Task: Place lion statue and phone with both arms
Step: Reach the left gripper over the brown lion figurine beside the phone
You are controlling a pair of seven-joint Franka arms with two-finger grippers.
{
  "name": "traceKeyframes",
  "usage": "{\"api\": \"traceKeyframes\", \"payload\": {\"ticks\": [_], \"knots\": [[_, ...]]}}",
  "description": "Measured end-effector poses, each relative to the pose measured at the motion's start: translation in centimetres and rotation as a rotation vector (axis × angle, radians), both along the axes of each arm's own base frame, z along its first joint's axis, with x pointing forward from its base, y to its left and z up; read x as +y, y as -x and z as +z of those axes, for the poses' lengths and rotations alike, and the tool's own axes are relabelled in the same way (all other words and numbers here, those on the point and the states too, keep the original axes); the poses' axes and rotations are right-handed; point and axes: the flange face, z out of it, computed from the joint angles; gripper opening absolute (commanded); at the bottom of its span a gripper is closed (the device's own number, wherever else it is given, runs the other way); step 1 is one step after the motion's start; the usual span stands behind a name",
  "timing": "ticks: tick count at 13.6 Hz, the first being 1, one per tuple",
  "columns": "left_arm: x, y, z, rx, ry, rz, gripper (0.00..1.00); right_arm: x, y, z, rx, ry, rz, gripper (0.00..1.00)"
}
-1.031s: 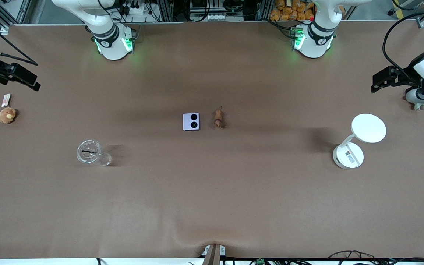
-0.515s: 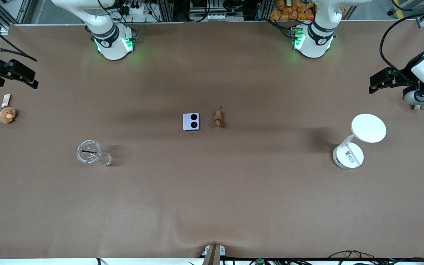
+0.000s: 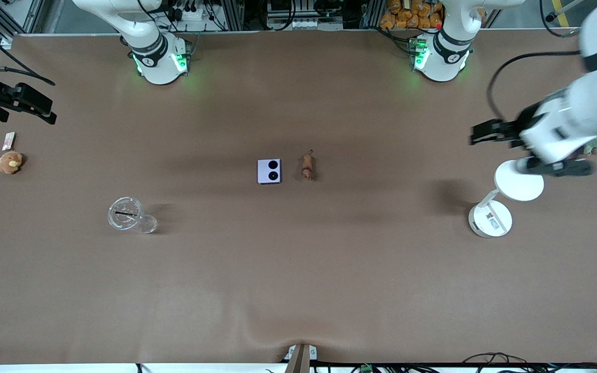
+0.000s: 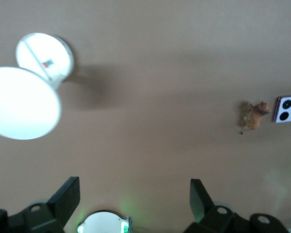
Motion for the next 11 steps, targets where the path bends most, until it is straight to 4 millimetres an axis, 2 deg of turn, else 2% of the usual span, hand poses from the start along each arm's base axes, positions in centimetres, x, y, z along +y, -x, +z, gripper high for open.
{"api": "traceKeyframes", "payload": {"ticks": [3, 6, 9, 11], "knots": [[-8.1, -0.3, -3.8, -0.013, -0.012, -0.024, 1.0, 0.0, 0.0, 0.0, 0.001, 0.0, 0.002, 1.0], [-17.3, 0.7, -9.2, -0.02, -0.031, -0.019, 1.0, 0.0, 0.0, 0.0, 0.001, -0.002, 0.001, 1.0], [-25.8, 3.1, -14.2, -0.045, -0.042, 0.025, 1.0, -0.1, 0.0, -0.1, 0.003, -0.002, -0.002, 1.0], [-30.1, 4.9, -17.9, -0.052, -0.052, 0.047, 1.0, -0.2, 0.0, -0.1, 0.003, -0.003, -0.003, 1.0]]}}
